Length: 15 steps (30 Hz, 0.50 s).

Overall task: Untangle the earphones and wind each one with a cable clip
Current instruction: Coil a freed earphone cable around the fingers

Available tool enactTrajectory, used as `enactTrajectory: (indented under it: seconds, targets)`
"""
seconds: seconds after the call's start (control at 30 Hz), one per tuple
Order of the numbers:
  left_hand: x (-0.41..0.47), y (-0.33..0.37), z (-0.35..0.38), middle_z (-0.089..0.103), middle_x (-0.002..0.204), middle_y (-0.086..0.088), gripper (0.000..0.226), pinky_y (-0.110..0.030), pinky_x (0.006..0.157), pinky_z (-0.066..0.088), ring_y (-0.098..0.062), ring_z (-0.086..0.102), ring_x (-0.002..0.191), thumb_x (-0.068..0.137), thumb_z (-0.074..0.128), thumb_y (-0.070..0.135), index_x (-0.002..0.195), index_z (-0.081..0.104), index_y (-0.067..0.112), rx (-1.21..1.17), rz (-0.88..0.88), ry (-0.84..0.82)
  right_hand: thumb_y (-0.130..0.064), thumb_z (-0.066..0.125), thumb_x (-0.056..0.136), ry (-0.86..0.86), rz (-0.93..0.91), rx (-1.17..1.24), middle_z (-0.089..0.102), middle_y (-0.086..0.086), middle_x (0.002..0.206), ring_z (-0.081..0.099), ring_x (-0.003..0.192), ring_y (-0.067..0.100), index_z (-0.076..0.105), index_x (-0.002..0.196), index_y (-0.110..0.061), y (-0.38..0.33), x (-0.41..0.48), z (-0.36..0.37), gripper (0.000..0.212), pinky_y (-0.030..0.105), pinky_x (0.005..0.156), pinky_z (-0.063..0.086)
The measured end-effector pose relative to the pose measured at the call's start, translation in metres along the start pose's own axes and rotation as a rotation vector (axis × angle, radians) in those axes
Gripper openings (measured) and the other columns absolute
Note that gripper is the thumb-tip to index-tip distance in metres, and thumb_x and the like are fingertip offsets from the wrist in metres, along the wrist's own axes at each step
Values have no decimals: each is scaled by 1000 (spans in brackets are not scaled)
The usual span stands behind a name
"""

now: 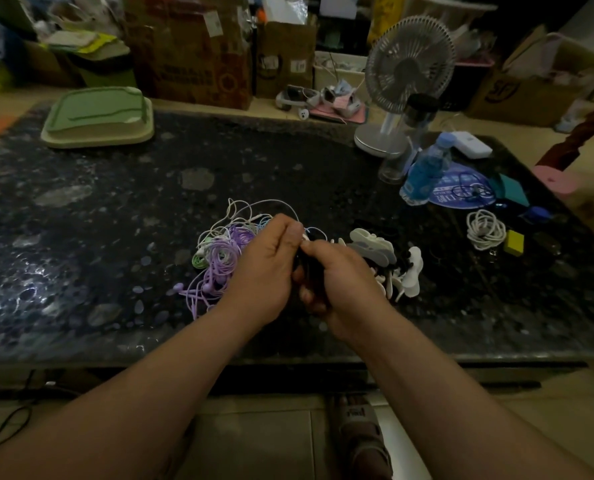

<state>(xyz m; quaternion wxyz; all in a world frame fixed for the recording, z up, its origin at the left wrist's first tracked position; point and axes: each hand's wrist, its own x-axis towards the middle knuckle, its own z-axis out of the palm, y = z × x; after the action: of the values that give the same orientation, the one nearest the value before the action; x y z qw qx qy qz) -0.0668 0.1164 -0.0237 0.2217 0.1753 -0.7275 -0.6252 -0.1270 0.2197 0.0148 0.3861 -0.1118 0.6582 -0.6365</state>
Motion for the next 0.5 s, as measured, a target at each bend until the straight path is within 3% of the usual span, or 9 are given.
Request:
enactTrajectory:
  seconds: [0.07, 0.17, 0.23, 0.33, 0.5]
  targets:
    - [1, 0, 2, 53, 69, 7, 28, -24, 55, 42, -9, 49, 62, 111, 43, 33, 89, 56, 22, 16, 28, 16, -20, 44, 108, 46, -86, -109, 55, -1, 55, 50, 44, 9, 61, 81, -6, 1, -4, 4, 35, 19, 39, 36]
    - [1, 1, 1, 53, 71, 9, 28, -24, 58, 41, -7, 48, 65, 111, 45, 32, 87, 55, 22, 32, 30, -8, -19, 43, 105, 58, -76, -68, 54, -3, 58, 51, 49, 8, 58, 78, -12, 4, -6, 7, 33, 21, 42, 38]
    - [0, 4, -5, 54, 70, 4, 28, -27, 56, 42, -11, 51, 63, 111, 44, 32, 89, 55, 19, 28, 12, -58, -23, 42, 104, -41, -6, -12, 56, -2, 59, 48, 51, 10, 60, 78, -16, 3, -4, 2, 33, 25, 45, 32]
    - [0, 8, -18, 61, 71, -6, 29, -38, 59, 47, -23, 59, 63, 112, 43, 33, 92, 56, 18, 21, 13, -199, -23, 41, 103, -221, 41, 44, 61, 2, 67, 53, 55, 10, 63, 97, -14, -1, 0, -11, 24, 22, 43, 33]
    - [-5, 15, -25, 61, 73, -6, 25, -35, 58, 47, -20, 58, 63, 112, 42, 31, 99, 56, 15, 39, 23, -226, -19, 42, 105, -253, 4, -4, 62, 8, 68, 50, 47, 15, 60, 107, -8, -2, 0, -10, 21, 22, 41, 32]
